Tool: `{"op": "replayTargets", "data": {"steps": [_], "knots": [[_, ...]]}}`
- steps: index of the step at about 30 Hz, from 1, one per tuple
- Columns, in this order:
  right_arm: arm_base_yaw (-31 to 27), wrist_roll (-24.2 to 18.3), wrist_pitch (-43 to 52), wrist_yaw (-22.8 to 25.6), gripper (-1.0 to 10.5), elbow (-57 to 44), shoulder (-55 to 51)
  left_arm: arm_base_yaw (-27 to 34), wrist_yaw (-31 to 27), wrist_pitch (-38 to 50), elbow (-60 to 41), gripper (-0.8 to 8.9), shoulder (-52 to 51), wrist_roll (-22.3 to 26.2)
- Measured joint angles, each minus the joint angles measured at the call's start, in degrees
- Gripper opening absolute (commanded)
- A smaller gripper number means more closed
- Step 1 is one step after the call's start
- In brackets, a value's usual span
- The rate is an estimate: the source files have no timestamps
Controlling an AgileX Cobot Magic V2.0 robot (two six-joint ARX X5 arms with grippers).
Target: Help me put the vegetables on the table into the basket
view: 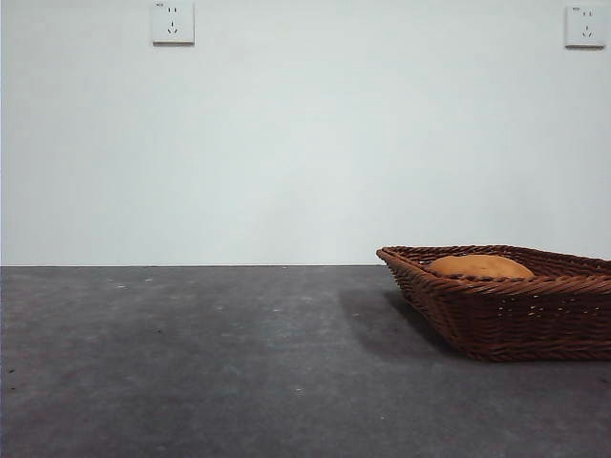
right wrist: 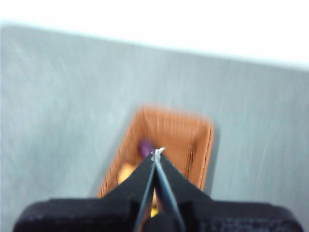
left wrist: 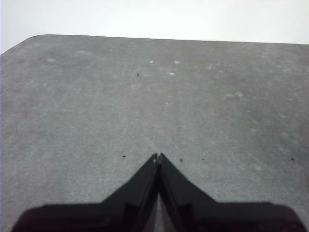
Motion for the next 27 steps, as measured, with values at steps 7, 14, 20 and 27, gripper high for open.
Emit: {"op": "replayTargets", "data": {"steps": [7,14,20,27], "knots": [[-3.56,-0.28,16.28,0.26,0.0,-22.64,-18.62,0.0,0.0,0.0,0.0,-0.04,0.28,0.0],[-3.56,0.0,31.8,0.55,0.0,-44.85,-31.19,0.0,0.0,0.0,0.0,-0.04,0.31,0.02],[-3.56,3.76,38.95,4.09,0.0,-60.76,-38.18,0.0,0.0,0.0,0.0,-0.04,0.31,0.0],[-3.56,4.96,39.32,4.83,0.0,-71.63,-44.35,0.0,0.0,0.0,0.0,-0.04,0.33,0.02]]}}
